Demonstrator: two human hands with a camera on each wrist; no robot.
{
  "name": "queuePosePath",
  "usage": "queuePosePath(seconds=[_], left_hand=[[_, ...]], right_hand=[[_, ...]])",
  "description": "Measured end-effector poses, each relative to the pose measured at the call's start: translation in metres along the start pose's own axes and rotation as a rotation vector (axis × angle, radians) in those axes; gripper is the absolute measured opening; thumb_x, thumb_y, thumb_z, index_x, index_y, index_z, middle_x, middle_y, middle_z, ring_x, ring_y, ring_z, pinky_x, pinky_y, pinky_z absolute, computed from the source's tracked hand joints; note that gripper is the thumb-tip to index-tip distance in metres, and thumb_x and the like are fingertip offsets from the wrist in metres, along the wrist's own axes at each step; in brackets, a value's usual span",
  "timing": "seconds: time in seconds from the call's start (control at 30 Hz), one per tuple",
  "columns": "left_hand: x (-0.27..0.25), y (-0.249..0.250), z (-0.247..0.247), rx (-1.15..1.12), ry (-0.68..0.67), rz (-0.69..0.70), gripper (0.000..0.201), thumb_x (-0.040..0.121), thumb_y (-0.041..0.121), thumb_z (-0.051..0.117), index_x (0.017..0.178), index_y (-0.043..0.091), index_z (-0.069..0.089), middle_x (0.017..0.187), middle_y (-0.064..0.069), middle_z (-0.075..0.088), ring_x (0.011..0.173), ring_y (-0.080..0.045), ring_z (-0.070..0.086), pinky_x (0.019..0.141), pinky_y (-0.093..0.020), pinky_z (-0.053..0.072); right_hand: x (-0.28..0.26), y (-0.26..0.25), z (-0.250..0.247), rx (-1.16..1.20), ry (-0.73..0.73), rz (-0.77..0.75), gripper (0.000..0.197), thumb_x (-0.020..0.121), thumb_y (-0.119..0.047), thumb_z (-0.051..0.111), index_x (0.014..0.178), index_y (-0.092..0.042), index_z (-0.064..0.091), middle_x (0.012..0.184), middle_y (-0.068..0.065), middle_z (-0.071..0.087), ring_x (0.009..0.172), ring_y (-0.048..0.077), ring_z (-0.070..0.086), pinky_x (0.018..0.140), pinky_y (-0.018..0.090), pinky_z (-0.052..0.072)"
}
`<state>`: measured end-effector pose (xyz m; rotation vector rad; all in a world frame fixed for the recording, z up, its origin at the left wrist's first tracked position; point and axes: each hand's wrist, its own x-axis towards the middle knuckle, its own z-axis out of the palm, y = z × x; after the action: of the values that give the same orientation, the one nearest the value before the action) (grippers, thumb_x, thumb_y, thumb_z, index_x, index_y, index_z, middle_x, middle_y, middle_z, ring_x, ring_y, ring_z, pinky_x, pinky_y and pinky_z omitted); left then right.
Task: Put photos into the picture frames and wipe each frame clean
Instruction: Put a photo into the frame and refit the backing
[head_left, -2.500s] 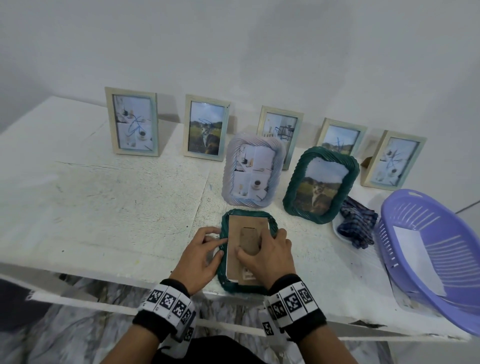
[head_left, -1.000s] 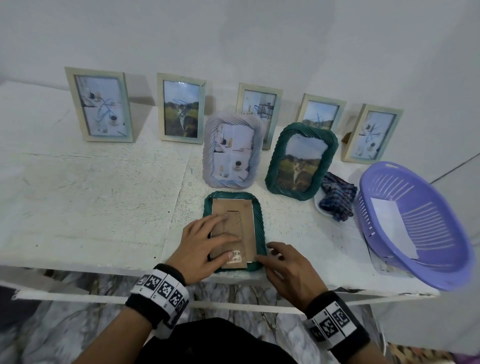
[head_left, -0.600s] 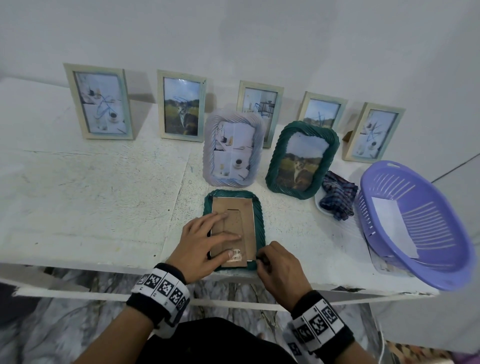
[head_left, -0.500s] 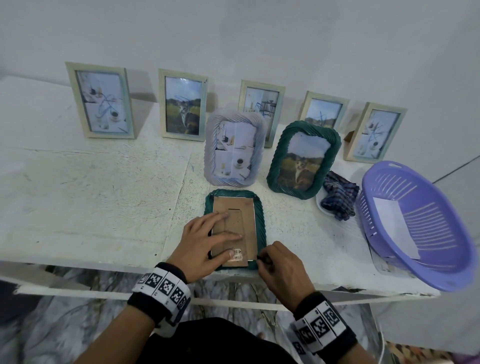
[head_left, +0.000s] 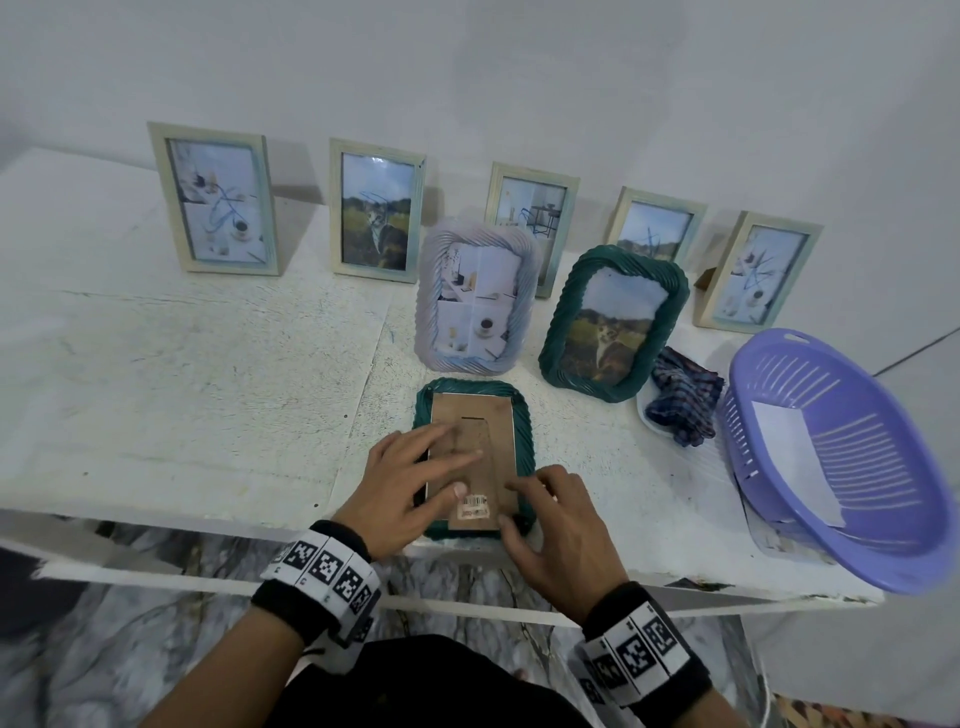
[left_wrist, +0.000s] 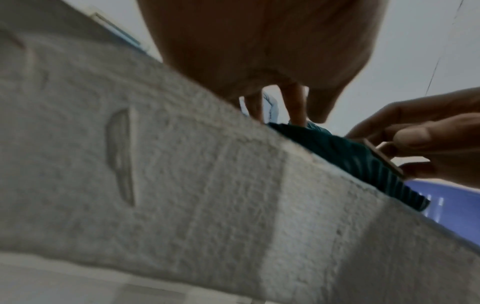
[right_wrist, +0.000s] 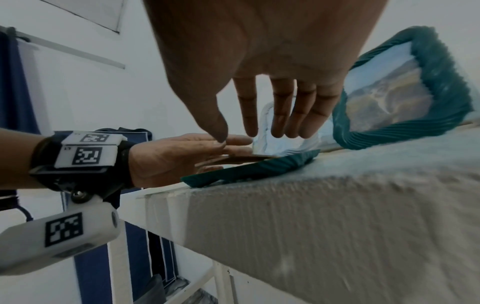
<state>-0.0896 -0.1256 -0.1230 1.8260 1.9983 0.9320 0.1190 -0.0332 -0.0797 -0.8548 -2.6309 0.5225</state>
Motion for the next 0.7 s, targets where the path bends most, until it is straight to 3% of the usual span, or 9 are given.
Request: queuePosePath(seconds=[0.07,0.13,0.2,0.3,0.43,0.5,0.7], left_hand=[[-0.001,0.0,-0.007,-0.032,0.082,-0.059,0.04,0.097,0.049,0.038,0.132,0.04,0.054,0.151,0.012,0.035,0.136,-0.005,0.031,0.108,-0.037,0.021],[-0.008,-0.002,-0.016,-0.088,0.164,-0.106,0.034,0.096,0.041,0.041,0.12,0.03,0.062,0.136,0.009,0.047,0.124,-0.007,0.044,0.101,-0.04,0.036],[-0.02,-0.004,-0.022,-0.105,0.147,-0.112,0.024,0.093,0.036,0.045,0.105,0.027,0.064,0.122,0.01,0.051,0.116,-0.006,0.049,0.094,-0.041,0.045],[-0.038,-0.004,-0.028,-0.073,0.076,-0.075,0.015,0.09,0.036,0.051,0.093,0.028,0.063,0.122,0.011,0.051,0.11,-0.005,0.051,0.089,-0.037,0.048],[-0.046,-0.004,-0.028,-0.01,0.049,-0.022,0.021,0.088,0.042,0.055,0.097,0.03,0.07,0.13,0.012,0.053,0.106,0.0,0.054,0.084,-0.031,0.051],[-0.047,-0.006,-0.028,-0.097,0.066,-0.051,0.024,0.088,0.043,0.057,0.099,0.03,0.074,0.133,0.016,0.053,0.108,0.002,0.054,0.087,-0.031,0.051],[-0.05,-0.011,-0.026,-0.225,-0.036,-0.097,0.029,0.088,0.049,0.057,0.112,0.041,0.07,0.142,0.02,0.042,0.125,-0.004,0.044,0.103,-0.024,0.036]], right_hand=[[0.006,-0.007,0.0,-0.033,-0.049,-0.058,0.036,0.081,-0.041,0.06,0.112,-0.022,0.062,0.109,0.003,0.054,0.096,0.019,0.049,0.077,0.026,0.047],[0.01,-0.011,0.003,-0.079,-0.12,-0.098,0.041,0.079,-0.047,0.059,0.115,-0.029,0.061,0.117,0.005,0.054,0.104,0.024,0.048,0.081,0.033,0.048],[0.012,-0.012,0.007,-0.124,-0.175,-0.102,0.042,0.076,-0.052,0.058,0.114,-0.034,0.06,0.12,0.005,0.053,0.107,0.028,0.049,0.081,0.039,0.05],[0.011,-0.011,0.011,-0.151,-0.193,-0.088,0.042,0.075,-0.054,0.057,0.113,-0.036,0.06,0.12,0.004,0.053,0.106,0.028,0.05,0.08,0.04,0.05],[0.009,-0.008,0.013,-0.157,-0.184,-0.09,0.042,0.076,-0.055,0.059,0.114,-0.038,0.06,0.121,0.004,0.054,0.107,0.026,0.049,0.081,0.04,0.049],[0.009,-0.007,0.014,-0.157,-0.186,-0.084,0.042,0.076,-0.056,0.059,0.114,-0.038,0.06,0.121,0.003,0.054,0.107,0.026,0.048,0.08,0.039,0.049],[0.009,-0.008,0.014,-0.157,-0.192,-0.064,0.044,0.077,-0.058,0.055,0.116,-0.038,0.062,0.122,0.004,0.055,0.107,0.027,0.05,0.08,0.04,0.051]])
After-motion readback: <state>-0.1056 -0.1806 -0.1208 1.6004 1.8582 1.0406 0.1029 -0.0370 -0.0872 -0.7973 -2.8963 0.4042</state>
